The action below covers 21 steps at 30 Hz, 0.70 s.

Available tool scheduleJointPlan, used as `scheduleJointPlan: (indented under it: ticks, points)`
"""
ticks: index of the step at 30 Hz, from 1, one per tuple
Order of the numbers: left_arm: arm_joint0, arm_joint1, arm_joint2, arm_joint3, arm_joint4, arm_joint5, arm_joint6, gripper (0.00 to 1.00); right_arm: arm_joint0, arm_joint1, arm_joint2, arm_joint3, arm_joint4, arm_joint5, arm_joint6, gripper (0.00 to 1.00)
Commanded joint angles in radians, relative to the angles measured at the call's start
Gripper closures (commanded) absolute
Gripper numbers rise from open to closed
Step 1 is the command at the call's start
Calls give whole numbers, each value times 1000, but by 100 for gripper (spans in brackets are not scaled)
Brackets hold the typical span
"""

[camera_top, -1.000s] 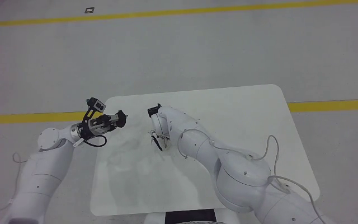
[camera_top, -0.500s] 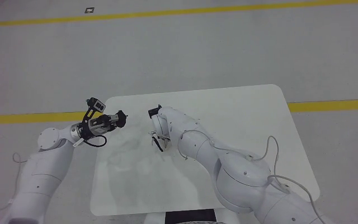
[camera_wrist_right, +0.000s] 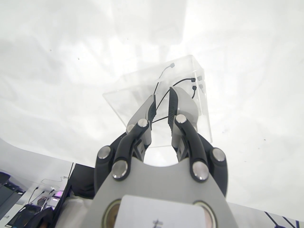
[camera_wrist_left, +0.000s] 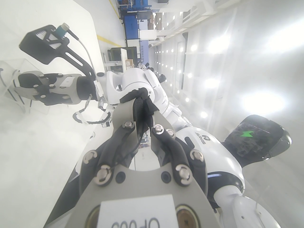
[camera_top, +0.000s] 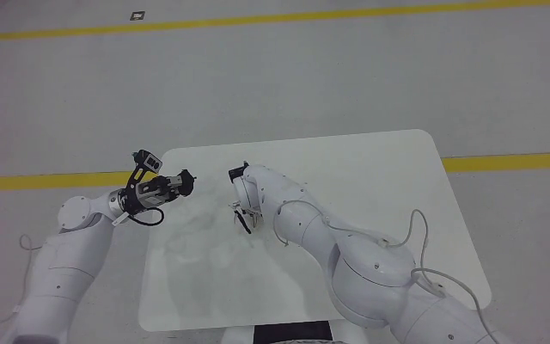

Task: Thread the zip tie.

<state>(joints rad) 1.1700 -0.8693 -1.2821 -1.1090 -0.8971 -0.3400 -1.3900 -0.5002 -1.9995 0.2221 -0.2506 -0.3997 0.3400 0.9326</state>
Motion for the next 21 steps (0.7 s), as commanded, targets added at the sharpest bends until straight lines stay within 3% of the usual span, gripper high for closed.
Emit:
scheduleJointPlan:
  ticks: [1,21]
  points:
    - [0,0,0,0,0,0,0,100,-1,0,1,0,-3,0,2,87]
    - [0,0,0,0,0,0,0,100,-14,0,9,-15,-46,0,23,83]
